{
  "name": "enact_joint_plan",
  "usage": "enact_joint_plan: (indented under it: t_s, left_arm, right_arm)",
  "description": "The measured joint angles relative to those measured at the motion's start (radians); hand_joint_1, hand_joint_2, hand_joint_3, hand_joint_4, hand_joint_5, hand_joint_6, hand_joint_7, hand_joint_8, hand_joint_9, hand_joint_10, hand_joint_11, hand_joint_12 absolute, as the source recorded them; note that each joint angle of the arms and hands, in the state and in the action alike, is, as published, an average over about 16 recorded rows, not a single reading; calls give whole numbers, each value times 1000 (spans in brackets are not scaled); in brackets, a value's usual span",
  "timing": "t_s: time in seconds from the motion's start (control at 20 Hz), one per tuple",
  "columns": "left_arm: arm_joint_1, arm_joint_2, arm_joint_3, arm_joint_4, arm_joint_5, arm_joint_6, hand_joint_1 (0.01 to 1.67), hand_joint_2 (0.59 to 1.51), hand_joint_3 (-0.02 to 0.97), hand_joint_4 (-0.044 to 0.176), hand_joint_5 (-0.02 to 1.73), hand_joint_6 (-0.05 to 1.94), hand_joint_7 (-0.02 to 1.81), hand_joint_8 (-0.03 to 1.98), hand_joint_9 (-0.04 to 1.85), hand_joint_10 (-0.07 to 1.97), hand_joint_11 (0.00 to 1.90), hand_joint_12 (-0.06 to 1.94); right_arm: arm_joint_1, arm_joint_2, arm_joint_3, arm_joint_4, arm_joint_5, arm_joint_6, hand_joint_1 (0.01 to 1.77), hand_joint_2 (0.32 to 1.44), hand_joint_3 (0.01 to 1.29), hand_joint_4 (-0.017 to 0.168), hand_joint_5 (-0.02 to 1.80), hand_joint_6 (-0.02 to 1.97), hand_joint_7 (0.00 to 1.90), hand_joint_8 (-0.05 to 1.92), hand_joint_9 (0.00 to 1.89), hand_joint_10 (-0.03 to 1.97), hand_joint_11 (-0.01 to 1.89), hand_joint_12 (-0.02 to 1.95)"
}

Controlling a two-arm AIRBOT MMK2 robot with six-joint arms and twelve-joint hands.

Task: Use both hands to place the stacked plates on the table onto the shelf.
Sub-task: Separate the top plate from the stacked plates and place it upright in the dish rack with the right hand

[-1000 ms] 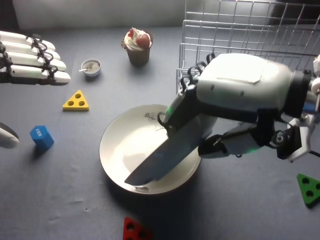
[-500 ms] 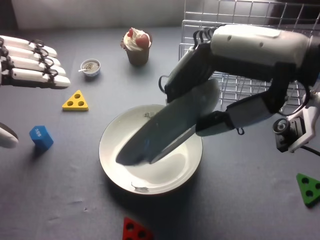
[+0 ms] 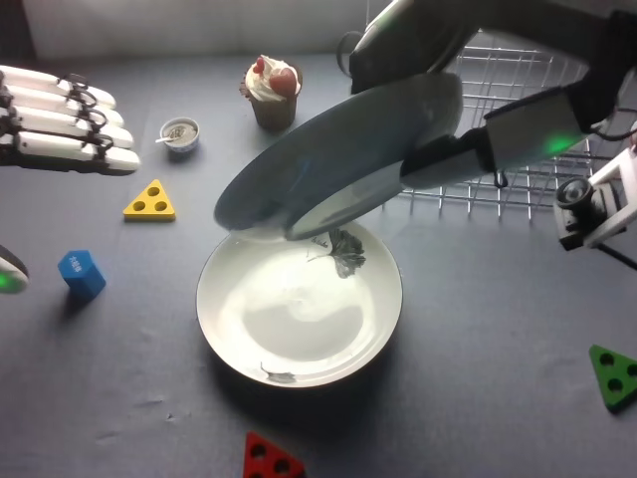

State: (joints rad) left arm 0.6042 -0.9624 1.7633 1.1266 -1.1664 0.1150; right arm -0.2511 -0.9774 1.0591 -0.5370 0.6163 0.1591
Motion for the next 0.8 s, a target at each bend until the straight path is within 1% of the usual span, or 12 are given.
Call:
enact_joint_plan:
  t_s: [0.2,0.45,0.65,0.8]
  left_arm:
    - [3,-9,27,3,-23,-4,25,1027,16,-1,191,8,222,-1,212,19,210,11]
    - [8,-17,56,7,-52,-10,29,1035,16,0,185,7,220,-1,211,19,203,11]
    - [11,-20,57,11,-81,-29,32,1042,17,0,185,7,225,-2,216,19,207,12]
    - [14,-20,47,14,-112,-48,34,1048,18,0,186,7,227,-2,220,19,205,12]
  right_arm:
    - [16,7,31,17,15,25,1471,887,13,-9,998,816,1236,304,1250,495,1141,976]
    - [30,11,74,61,21,37,1465,887,13,-9,982,832,1224,337,1245,505,1122,996]
    - [41,13,110,122,11,45,1465,887,14,-9,973,844,1214,343,1238,515,1071,1170]
    - [46,14,135,168,-5,54,1467,887,14,-9,969,848,1220,338,1227,539,1049,1192]
